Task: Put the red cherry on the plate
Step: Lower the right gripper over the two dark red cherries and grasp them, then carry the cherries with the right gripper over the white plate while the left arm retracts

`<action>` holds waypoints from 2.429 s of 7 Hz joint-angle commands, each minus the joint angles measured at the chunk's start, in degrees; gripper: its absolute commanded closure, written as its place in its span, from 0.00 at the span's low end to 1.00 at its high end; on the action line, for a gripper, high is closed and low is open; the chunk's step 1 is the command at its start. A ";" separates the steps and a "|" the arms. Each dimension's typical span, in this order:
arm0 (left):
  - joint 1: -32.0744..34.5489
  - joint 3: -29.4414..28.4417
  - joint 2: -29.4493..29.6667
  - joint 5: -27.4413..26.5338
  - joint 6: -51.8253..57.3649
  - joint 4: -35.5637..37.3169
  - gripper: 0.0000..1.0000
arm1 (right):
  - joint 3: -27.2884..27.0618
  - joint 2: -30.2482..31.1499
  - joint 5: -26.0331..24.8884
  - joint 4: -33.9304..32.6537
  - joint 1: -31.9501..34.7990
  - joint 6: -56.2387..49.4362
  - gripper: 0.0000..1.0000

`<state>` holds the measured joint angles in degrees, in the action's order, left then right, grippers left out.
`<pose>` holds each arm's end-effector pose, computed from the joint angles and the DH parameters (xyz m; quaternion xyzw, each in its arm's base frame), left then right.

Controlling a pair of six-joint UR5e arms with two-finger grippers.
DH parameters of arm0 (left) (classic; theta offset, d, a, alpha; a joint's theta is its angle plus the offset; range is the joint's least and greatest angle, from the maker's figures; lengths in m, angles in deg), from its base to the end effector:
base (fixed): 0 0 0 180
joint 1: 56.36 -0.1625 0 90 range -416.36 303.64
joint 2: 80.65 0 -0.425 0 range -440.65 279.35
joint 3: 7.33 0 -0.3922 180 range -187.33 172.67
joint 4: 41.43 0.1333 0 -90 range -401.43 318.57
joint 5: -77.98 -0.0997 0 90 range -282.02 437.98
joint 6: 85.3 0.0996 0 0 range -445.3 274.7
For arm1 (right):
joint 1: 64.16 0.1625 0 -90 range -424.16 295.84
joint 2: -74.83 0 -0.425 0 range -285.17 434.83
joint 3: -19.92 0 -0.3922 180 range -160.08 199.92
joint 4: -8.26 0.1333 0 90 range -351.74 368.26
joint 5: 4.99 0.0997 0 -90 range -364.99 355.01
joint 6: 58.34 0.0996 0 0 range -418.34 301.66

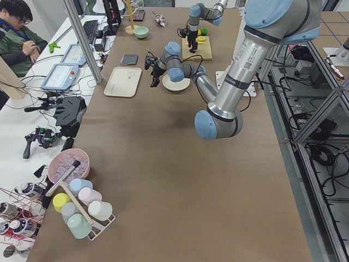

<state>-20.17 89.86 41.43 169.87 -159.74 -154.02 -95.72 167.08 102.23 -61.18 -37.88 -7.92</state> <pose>0.4592 -0.4971 0.2334 0.2116 0.4686 -0.1452 0.8453 -0.3854 -0.3061 0.4308 0.0846 -0.3860 -0.1618 0.9042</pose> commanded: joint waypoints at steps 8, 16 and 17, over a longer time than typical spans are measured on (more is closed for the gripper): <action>-0.07 -0.24 0.00 0.04 0.00 0.00 0.02 | -1.50 -1.98 0.34 0.71 3.92 1.79 1.00; 8.19 -5.94 -4.39 0.65 8.22 -9.14 0.02 | 18.94 -43.90 -0.86 -18.90 5.72 8.12 1.00; 9.33 -6.65 -4.57 0.65 9.74 -9.05 0.02 | 21.31 -44.08 -3.74 -15.76 3.62 8.29 1.00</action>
<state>-12.18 84.39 37.36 170.50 -152.76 -162.71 -77.72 124.17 101.20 -79.35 -32.28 0.19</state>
